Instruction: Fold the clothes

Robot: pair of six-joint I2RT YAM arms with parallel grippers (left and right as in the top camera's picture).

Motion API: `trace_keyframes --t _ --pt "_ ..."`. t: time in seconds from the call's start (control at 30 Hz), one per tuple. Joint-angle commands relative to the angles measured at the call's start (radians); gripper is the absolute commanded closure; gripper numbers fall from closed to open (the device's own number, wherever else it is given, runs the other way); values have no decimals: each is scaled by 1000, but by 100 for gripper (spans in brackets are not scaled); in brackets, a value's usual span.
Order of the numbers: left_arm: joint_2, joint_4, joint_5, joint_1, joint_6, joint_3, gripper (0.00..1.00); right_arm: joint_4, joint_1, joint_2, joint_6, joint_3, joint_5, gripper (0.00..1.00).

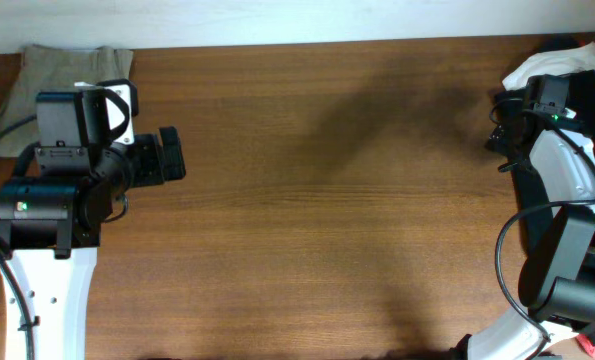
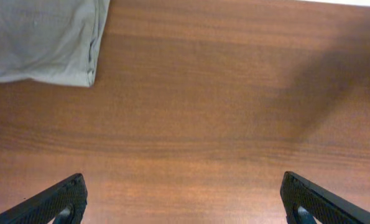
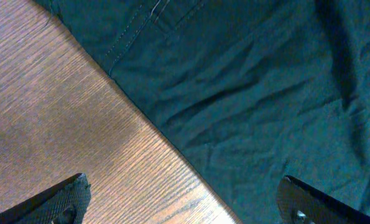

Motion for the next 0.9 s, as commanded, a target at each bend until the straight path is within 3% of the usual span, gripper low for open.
trace_keyframes --t 0.0,0.2,0.33,0.4,0.47,0.5,0.6,0.7,0.87 --pt "-6 -7 18 -4 5 -2 1 2 -3 -10 5 15 16 1" --pt "-3 -320 113 -4 5 -3 1 2 -3 -10 5 15 16 1" --pt "3 -304 157 -5 5 -34 1 2 -3 -10 5 15 16 2" --pt "-26 -219 156 -26 5 -111 1 2 -3 -10 5 15 16 1" --pt "-144 -8 156 -80 5 -317 1 2 -3 -10 5 15 16 1" --pt "-275 169 148 -105 5 -531 1 2 -3 -10 5 15 16 1" --pt "-588 404 145 -106 5 -882 1 2 -3 -10 5 15 16 1" --pt "-816 508 127 -106 5 -1028 1 2 -3 -10 5 15 16 1" --pt "-1054 611 -55 -100 5 -1188 1 2 -3 -10 5 15 16 1"
